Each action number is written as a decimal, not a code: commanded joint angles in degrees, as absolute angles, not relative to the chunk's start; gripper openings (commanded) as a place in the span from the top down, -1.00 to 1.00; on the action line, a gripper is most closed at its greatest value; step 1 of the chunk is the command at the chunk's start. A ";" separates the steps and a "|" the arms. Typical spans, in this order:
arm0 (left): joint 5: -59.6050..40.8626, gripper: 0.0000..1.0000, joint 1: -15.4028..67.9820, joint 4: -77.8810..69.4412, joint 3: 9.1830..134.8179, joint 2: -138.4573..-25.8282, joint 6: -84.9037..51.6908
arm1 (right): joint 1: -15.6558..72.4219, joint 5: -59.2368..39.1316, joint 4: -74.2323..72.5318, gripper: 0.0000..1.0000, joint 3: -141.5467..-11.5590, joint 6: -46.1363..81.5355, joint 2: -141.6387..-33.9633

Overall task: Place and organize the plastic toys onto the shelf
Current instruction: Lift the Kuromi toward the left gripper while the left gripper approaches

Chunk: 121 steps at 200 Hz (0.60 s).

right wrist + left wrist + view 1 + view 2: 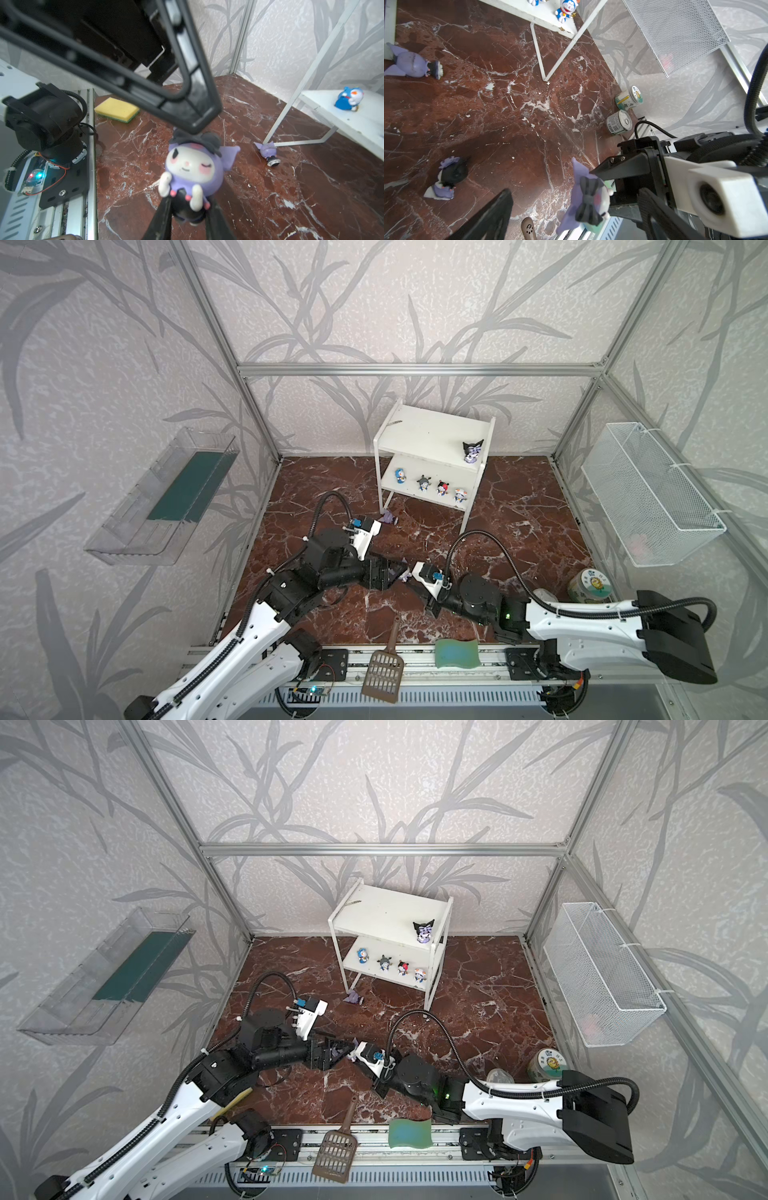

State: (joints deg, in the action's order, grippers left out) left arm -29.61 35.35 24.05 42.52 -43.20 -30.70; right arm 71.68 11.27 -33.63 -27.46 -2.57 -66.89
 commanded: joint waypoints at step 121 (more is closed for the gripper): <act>-41.52 -0.13 36.04 14.01 40.53 -45.35 -39.58 | 76.51 24.84 -41.50 0.63 -28.42 -9.32 -65.03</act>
State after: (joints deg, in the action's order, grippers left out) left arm -40.99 35.81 14.57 40.49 -45.45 -39.62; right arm 75.64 22.55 -37.47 -27.20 -7.99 -64.71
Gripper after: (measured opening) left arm 0.583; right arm 0.253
